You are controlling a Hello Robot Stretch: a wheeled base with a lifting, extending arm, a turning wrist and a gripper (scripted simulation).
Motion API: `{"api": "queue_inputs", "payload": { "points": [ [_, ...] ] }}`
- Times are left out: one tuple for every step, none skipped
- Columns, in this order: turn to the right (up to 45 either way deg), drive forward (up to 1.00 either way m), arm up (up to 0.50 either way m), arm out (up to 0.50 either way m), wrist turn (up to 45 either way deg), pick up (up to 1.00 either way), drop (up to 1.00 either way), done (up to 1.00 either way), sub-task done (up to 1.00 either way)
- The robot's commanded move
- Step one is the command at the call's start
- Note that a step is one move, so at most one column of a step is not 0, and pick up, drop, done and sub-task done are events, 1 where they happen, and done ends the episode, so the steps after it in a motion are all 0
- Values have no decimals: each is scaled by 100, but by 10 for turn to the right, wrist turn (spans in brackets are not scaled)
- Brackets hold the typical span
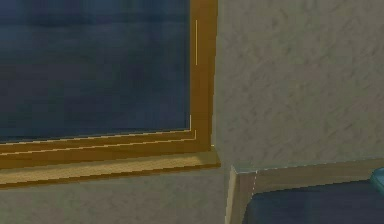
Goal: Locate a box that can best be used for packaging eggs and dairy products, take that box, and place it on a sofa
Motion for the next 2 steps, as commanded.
{"api": "queue_inputs", "payload": {
  "points": [
    [0, 0, 0, 0, 60, 0, 0, 0, 0],
    [0, 0, -10, 0, 0, 0, 0, 0, 0]
  ]
}}
